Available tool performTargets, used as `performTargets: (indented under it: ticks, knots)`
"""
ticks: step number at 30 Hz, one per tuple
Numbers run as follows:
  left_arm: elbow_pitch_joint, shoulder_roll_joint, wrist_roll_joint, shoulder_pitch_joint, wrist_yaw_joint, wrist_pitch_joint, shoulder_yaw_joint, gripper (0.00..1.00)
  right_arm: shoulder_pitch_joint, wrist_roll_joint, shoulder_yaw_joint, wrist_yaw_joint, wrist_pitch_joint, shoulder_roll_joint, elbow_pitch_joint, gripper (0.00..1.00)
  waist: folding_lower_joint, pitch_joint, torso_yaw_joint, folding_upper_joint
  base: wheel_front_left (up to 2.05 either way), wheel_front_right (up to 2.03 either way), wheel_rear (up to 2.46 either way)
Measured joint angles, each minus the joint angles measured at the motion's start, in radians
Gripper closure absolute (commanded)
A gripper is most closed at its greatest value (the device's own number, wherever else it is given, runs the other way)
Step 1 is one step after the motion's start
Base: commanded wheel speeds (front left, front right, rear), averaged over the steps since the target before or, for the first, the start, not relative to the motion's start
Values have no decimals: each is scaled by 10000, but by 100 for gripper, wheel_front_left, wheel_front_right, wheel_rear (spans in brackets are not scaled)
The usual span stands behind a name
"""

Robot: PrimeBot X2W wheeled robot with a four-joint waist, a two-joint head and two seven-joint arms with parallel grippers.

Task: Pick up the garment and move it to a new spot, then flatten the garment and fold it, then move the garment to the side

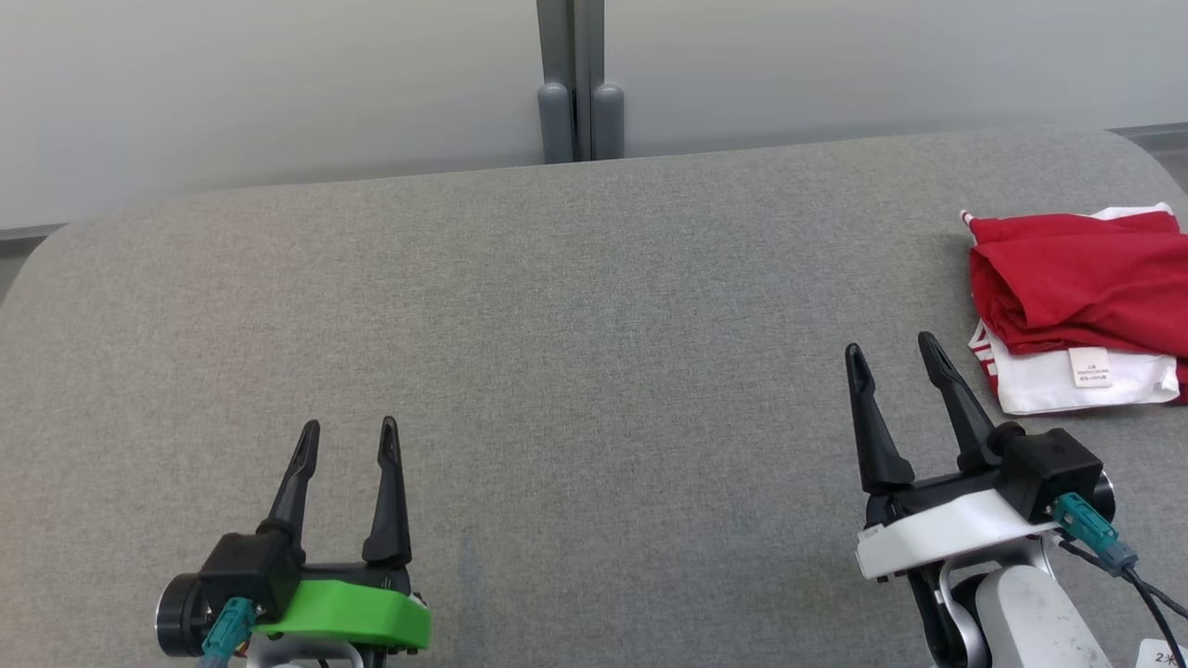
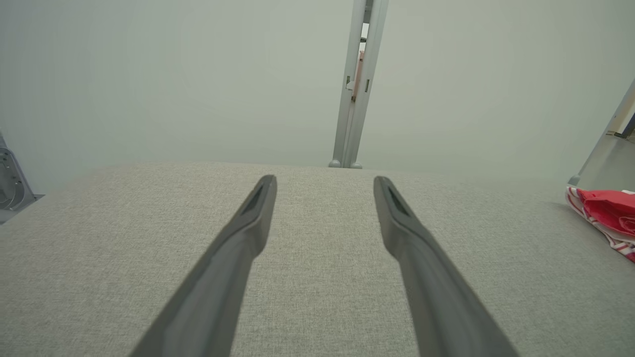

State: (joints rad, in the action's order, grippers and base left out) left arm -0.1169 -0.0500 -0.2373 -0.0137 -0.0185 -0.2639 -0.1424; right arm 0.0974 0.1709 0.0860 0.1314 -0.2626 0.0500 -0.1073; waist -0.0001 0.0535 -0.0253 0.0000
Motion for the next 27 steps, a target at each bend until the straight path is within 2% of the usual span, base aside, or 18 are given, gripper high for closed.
performTargets:
  ticks: [9,19,20,23,27]
  knots:
    - [-270,2,-209,75,-399,0,-61,0,0,-2,56,0,0,0,-23,0,0,-133,14,0,0,0,0]
    - [-272,2,-497,198,-439,0,38,0,-2,-8,159,-2,0,2,-65,0,0,-309,-26,0,0,0,0]
    - [-276,2,-531,206,-439,0,42,100,-2,-27,182,0,0,-2,-71,100,0,-311,-29,0,0,0,0]
    - [-523,4,-546,259,-437,2,27,100,-142,-12,207,2,6,-21,-288,100,0,-314,-29,0,0,0,0]
    - [-568,6,-1398,291,-439,209,98,100,-280,922,174,2,169,-10,-341,100,0,-321,-18,0,0,0,0]
